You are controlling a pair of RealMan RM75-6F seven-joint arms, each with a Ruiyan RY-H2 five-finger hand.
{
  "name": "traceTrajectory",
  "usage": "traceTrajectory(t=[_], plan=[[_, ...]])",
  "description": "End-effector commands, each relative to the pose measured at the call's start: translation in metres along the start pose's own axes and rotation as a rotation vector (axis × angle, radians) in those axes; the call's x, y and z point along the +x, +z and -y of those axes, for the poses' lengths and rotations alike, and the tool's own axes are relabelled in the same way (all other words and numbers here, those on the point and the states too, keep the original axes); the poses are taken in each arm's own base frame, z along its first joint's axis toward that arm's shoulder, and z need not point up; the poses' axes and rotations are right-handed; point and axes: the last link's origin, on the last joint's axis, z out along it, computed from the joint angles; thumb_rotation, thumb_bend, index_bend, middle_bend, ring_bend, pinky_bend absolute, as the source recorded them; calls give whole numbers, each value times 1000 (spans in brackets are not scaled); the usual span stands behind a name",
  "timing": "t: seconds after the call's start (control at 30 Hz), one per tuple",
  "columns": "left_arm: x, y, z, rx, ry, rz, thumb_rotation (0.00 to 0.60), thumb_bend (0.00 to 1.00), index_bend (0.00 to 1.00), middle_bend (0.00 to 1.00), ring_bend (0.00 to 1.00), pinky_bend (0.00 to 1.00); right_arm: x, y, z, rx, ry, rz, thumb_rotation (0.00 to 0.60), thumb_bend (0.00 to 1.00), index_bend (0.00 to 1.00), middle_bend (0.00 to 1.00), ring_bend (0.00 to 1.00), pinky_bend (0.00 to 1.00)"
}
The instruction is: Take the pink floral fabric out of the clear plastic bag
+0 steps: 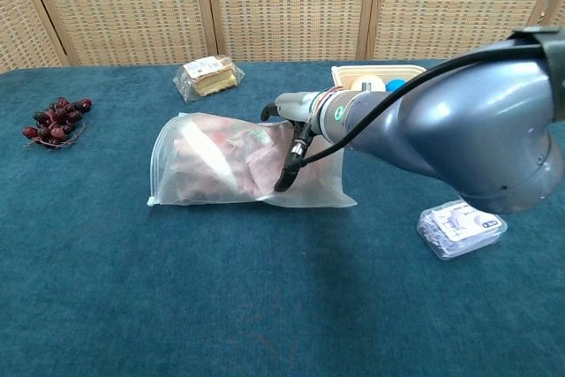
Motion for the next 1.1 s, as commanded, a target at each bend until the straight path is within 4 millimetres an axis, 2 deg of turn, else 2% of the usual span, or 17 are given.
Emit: traceTrajectory(t=[0.03,0.1,0.17,0.23,0.3,0.33,0.4,0.47,0.57,0.67,0.87,1.1], plan=[[-1,1,0,4,0,3,600,204,0,0,0,0,-6,4,3,4,-2,5,600,0,0,0,0,0],[-1,2,1,7,-2,5,600,204,0,0,0,0,-6,6,4,10,-4,-10,600,0,0,23,3,19],[-1,3,0,7,-9,4,600,204,0,0,0,0,-8,8,4,20,-7,-16,600,0,48,110,41,96],[0,3,0,5,-11,1,600,205,0,0,0,0,-11,9,4,32,-20,-2,600,0,143,197,119,177],[-1,3,0,5,-12,3,600,206,0,0,0,0,-11,10,4,46,-29,-5,600,69,279,309,238,307],[-1,3,0,6,-13,4,600,206,0,0,0,0,-11,9,5,55,-31,-10,600,192,366,383,314,393],[-1,4,0,6,-12,6,600,206,0,0,0,0,-12,8,5,78,-27,-17,600,538,498,499,432,524],[-3,4,-1,2,-10,12,600,206,0,0,0,0,-12,4,5,121,-29,-27,600,744,559,556,490,606],[-5,4,-2,-5,-6,22,600,206,0,0,0,0,-12,-4,1,186,-41,-40,600,902,583,585,520,677],[-7,5,-4,-9,-6,32,600,206,0,0,0,0,-10,-14,-5,236,-25,-61,600,948,585,587,524,690],[-9,9,-6,-27,-13,30,600,206,0,0,0,0,-1,-28,-16,295,11,-115,600,975,585,594,529,690],[-8,31,-16,-107,-48,8,600,206,0,0,0,0,15,-45,-33,365,42,-227,600,979,585,591,530,690]])
